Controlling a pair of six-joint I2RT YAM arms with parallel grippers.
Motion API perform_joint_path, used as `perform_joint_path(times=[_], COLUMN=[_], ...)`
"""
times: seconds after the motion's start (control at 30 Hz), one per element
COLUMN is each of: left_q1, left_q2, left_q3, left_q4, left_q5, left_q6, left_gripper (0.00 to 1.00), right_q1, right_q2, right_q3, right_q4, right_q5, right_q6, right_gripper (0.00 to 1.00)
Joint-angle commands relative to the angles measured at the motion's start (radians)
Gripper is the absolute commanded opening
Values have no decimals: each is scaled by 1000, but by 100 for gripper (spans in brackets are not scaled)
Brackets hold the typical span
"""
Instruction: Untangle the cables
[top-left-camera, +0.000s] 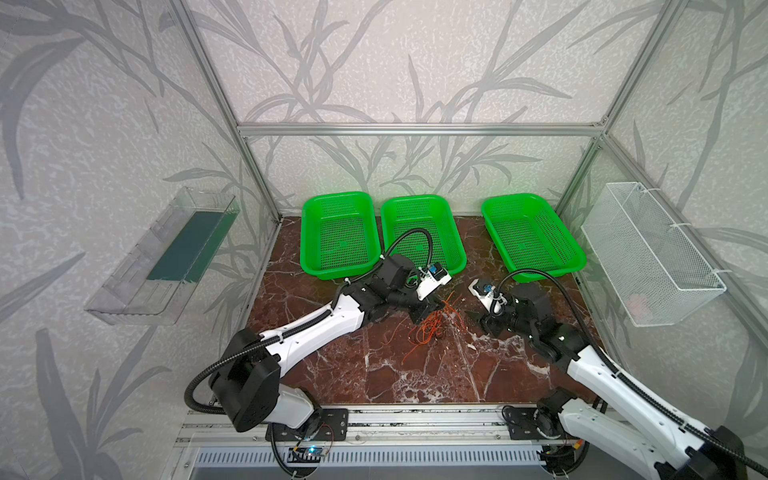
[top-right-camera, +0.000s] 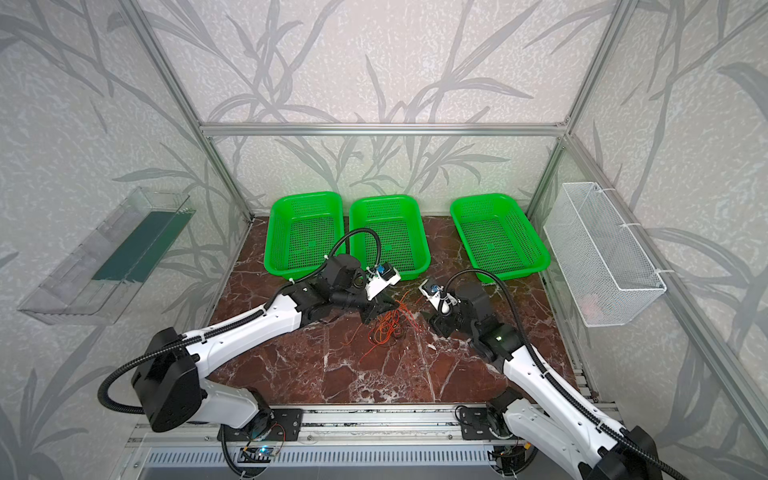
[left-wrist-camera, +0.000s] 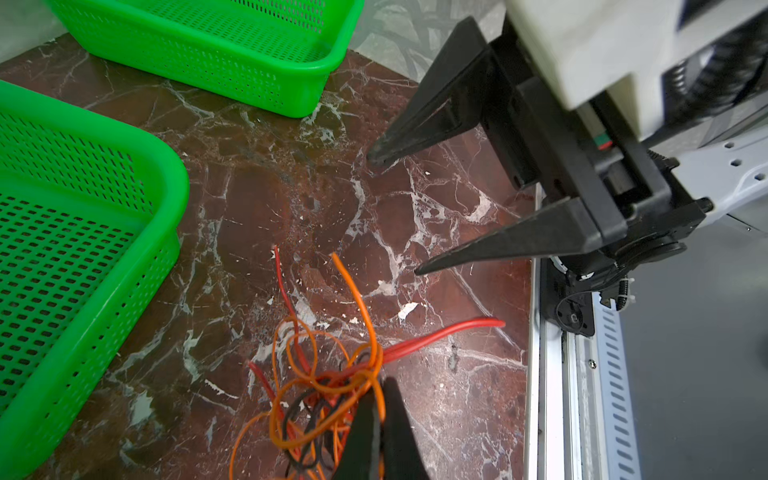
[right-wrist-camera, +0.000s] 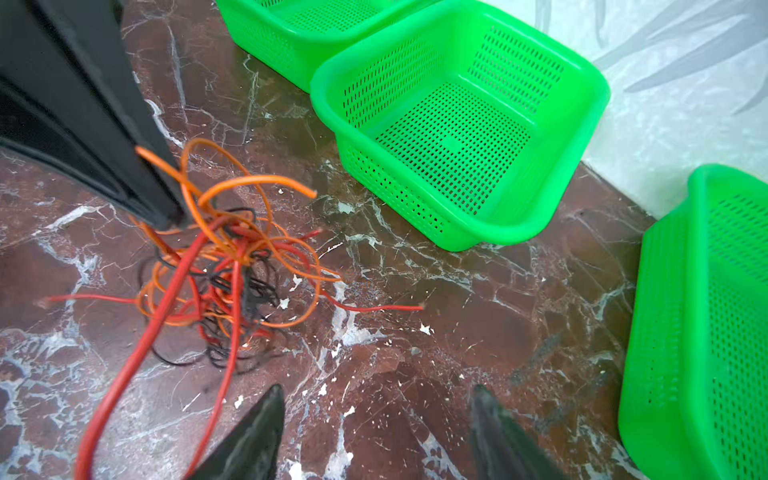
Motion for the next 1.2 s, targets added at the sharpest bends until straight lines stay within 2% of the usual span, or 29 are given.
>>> perform_joint_path(times=[0.0, 0.07, 0.17, 0.3, 0.5, 0.8, 1.17], left_q1=[-4, -5, -8, -12, -24, -34, -34], left_q2=[7, 12, 12, 11, 29, 23, -57], left_q3=[40, 44, 53, 64, 91, 136, 201], left_q4=[-61, -61, -69, -82, -82, -93, -166], left_q5=[18, 23, 30, 21, 14, 14, -3], left_q6=[58, 58, 58, 62, 64, 62, 115], left_gripper=[0, 0, 0, 0, 0, 0, 0], right_q1=[-3, -1, 22, 87, 117, 122, 122], right_q2=[-23, -9, 35, 105, 167, 197, 257], right_q3=[3, 14, 30, 69, 67, 42, -42], right_q4=[95, 125, 169, 194, 254, 223, 339], right_q5=[-96, -195, -257, -260, -256, -69, -1], right_q6=[-43, -17, 15, 24, 74, 89, 141], right_gripper=[67, 65, 63, 63, 60, 36, 26])
